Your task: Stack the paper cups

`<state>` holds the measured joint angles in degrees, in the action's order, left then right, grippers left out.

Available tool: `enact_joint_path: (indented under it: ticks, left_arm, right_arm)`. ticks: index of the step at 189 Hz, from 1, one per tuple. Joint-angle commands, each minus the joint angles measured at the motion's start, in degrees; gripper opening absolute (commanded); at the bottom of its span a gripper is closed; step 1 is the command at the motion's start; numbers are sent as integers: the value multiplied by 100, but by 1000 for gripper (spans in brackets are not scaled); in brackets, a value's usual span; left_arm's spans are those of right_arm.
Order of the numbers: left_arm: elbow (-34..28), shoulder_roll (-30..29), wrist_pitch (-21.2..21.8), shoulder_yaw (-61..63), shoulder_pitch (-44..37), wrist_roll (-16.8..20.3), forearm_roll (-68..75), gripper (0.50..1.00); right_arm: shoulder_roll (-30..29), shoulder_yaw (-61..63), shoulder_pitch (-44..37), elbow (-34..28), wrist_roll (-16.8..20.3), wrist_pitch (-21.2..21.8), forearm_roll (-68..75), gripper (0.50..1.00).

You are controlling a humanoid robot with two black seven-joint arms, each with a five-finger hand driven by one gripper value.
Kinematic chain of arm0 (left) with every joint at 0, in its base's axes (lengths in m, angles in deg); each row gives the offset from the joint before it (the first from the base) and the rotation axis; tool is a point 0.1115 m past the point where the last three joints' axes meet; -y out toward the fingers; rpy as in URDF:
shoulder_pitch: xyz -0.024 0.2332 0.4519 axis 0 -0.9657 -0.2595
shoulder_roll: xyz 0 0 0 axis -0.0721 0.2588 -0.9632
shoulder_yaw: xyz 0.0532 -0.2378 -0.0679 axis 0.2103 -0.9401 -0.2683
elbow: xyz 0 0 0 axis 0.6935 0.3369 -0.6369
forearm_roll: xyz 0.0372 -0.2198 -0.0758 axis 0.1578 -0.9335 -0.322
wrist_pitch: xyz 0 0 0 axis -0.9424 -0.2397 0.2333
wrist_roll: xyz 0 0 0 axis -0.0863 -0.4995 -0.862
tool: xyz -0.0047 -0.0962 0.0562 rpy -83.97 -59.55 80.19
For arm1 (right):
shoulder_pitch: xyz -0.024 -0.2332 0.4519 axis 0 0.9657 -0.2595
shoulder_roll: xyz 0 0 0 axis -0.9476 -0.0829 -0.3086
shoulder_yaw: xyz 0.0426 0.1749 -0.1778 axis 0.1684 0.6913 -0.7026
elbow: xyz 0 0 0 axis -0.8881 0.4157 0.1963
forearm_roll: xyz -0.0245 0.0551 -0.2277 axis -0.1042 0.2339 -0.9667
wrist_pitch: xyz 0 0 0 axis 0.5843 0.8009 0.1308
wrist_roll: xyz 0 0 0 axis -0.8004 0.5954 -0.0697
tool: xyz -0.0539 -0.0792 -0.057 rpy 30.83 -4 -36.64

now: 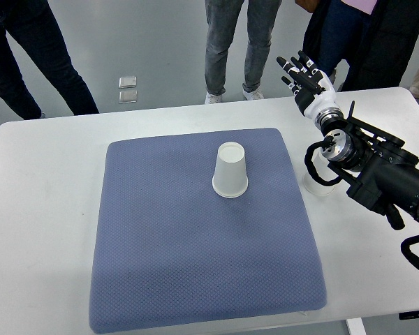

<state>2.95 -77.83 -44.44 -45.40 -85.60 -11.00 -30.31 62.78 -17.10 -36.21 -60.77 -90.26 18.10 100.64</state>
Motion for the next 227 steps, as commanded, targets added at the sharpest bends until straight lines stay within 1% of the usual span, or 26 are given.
enact_joint_path:
  ticks: [1, 187, 227]
  left_arm:
    - [-7, 0, 17, -6, 0, 0, 1, 1000]
    - [29, 0, 0, -23, 0, 0, 1, 1000]
    - [29, 0, 0, -23, 0, 0, 1, 1000]
  right_arm:
    - [0, -1, 0, 0, 0, -10, 0, 919]
    - [9, 17, 0, 0, 0, -36, 9, 919]
    - [141, 17, -9, -79, 0, -36, 9, 919]
